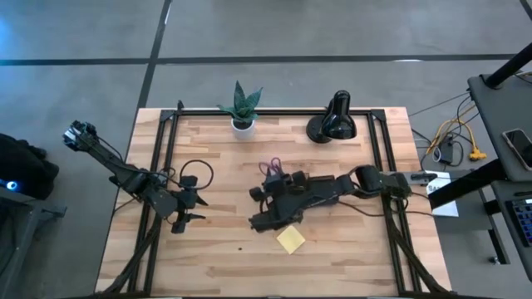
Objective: Pick and place office supplies into organizer
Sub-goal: Put the purple scissors into the black desk organizer, then put the yellow sticky note into the black desk organizer
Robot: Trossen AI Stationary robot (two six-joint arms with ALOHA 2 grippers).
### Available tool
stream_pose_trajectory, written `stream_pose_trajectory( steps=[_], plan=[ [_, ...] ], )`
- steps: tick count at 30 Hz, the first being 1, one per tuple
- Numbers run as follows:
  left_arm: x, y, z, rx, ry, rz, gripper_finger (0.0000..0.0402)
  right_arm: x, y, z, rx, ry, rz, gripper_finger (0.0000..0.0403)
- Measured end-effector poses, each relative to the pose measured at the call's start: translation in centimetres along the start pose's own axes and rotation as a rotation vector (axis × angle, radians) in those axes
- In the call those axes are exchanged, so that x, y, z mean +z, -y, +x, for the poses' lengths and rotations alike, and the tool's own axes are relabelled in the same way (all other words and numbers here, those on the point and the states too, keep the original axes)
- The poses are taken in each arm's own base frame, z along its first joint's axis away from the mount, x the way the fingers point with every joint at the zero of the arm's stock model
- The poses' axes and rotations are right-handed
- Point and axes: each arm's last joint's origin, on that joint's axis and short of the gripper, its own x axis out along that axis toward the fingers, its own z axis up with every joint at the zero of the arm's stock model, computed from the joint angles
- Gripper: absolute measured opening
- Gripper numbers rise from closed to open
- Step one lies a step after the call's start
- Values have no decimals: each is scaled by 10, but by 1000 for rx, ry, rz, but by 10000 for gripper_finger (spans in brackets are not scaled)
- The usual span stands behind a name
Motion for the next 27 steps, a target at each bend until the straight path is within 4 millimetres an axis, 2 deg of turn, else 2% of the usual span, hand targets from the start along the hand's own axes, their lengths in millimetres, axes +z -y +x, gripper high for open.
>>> stream_pose_trajectory(
  steps=[6,14,22,27],
  plan=[
    [0,0,0,-1,2,-2,182,-3,-1,-14,33,-9,36,141],
    [0,0,0,-4,2,-7,182,-2,-2,-24,57,6,46,105],
    [5,1,-3,-14,17,-14,182,28,-10,-50,129,5,96,125],
    [5,1,-4,-15,19,-17,182,42,-12,-71,198,-83,103,148]
  ],
)
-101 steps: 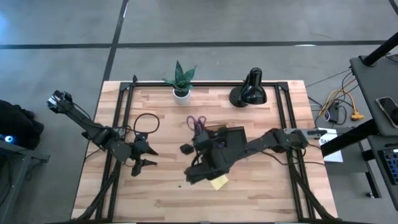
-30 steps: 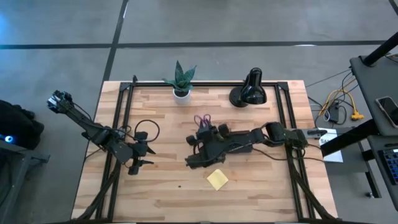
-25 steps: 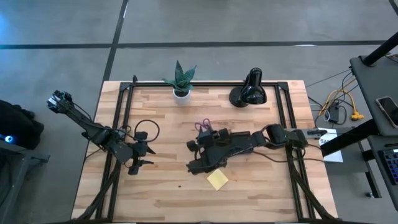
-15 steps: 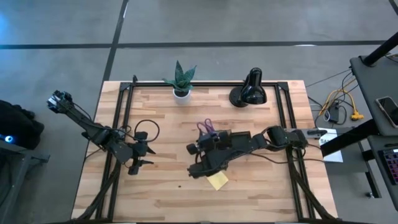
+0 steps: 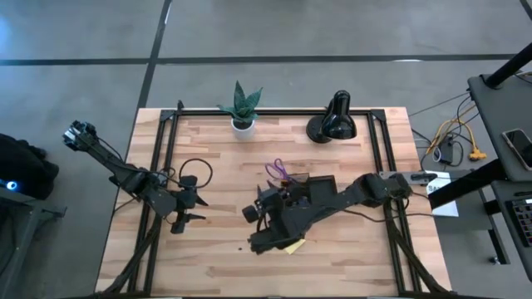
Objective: Pick and place office supplies into organizer
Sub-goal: Put the yellow sticky note into the black desk organizer
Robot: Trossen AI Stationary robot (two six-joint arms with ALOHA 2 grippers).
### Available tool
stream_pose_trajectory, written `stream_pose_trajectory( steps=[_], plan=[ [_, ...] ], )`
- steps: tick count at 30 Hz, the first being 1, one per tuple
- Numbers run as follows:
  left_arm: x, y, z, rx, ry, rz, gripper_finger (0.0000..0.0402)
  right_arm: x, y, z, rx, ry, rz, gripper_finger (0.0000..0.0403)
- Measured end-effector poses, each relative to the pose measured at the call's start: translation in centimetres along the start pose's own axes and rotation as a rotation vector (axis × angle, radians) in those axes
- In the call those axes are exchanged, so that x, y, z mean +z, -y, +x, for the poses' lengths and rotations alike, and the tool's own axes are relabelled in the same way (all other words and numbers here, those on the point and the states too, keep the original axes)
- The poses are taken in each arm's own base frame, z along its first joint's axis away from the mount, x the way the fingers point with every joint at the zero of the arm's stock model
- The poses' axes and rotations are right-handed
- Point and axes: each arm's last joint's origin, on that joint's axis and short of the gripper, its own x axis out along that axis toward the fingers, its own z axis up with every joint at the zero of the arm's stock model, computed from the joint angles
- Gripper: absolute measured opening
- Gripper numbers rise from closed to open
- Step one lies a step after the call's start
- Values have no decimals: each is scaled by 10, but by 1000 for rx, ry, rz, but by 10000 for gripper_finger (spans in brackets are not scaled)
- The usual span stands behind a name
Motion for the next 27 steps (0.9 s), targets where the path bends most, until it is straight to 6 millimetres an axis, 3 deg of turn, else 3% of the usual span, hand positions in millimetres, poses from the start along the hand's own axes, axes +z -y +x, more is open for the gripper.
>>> stream_pose_trajectory(
  steps=[4,9,14,19,22,27],
  plan=[
    [6,1,-5,-19,21,-70,182,15,-6,-21,64,-61,230,157],
    [12,2,-11,-58,36,-178,182,50,-9,-56,189,-245,428,153],
    [12,2,-15,-92,37,-242,182,105,-4,-98,553,-396,490,145],
    [13,1,-18,-111,63,-268,182,168,15,-142,896,-239,537,141],
    [14,1,-20,-123,84,-277,182,193,30,-160,911,-69,567,145],
    [22,3,-25,-191,164,-307,182,219,44,-178,900,109,617,158]
  ],
)
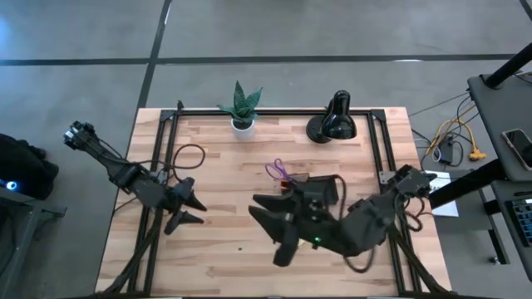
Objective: Pick and place office supplies into organizer
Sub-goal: Put the yellow sticky note into the black desk organizer
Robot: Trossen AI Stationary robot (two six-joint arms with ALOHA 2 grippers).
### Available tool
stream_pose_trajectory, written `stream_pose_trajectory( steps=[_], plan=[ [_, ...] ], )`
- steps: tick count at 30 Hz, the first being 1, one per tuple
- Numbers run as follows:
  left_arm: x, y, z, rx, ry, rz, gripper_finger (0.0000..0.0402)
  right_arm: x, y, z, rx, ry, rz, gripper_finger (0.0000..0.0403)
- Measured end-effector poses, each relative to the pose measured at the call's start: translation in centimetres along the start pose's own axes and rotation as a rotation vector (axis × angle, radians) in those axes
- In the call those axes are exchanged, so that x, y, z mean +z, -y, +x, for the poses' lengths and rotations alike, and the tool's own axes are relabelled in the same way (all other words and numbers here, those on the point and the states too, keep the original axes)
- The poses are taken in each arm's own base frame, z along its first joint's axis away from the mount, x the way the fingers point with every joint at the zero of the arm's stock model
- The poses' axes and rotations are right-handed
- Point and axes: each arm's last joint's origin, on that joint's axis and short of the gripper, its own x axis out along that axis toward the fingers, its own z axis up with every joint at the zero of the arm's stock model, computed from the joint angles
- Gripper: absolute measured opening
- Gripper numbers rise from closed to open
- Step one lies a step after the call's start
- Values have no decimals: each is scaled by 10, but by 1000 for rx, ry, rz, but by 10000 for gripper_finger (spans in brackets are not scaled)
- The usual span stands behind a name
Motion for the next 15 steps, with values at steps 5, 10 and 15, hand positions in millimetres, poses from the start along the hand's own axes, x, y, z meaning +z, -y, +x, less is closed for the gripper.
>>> stream_pose_trajectory(
  steps=[5,10,15],
  plan=[
    [5,3,-3,-44,48,-15,182,7,-11,-7,80,49,-29,184],
    [5,3,-4,-47,51,-14,182,1,-10,-6,65,39,-36,212],
    [5,3,-4,-49,51,-15,182,-5,-11,-5,120,2,-22,237]
  ],
)
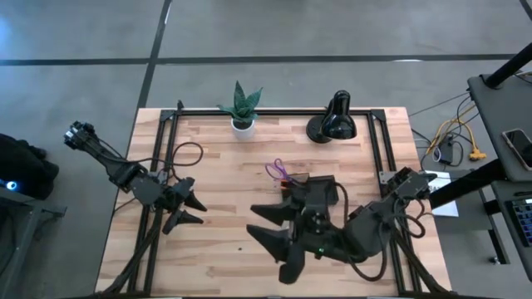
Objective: Pick and place office supplies into organizer
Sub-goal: Put the yellow sticky note into the black desk organizer
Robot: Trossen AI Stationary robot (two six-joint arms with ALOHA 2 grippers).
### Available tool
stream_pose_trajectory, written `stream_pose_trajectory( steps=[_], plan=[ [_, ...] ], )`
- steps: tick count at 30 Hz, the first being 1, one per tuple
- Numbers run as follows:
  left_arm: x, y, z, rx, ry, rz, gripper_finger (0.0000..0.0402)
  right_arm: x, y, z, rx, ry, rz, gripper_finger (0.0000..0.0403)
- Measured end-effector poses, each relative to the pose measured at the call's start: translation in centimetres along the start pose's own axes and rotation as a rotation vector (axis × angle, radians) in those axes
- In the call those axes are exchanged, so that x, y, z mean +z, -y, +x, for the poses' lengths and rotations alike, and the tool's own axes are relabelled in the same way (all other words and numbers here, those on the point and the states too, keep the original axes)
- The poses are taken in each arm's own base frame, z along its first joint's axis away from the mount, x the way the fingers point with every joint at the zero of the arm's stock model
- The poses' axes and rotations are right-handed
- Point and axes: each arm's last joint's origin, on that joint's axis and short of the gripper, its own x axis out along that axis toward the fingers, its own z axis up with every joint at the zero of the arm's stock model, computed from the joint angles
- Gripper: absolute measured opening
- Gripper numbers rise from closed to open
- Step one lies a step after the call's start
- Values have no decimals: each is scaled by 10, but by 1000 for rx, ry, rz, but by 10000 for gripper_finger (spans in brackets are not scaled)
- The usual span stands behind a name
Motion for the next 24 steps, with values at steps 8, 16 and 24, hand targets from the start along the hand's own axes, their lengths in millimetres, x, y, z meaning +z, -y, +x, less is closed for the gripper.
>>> stream_pose_trajectory(
  steps=[8,16,24],
  plan=[
    [0,0,0,0,0,1,182,-18,10,-3,-93,-121,-34,262],
    [-1,0,2,5,-6,6,182,-71,66,-37,-541,-608,111,263],
    [-4,0,8,28,-36,19,182,-123,105,-65,-903,-926,183,263]
  ],
)
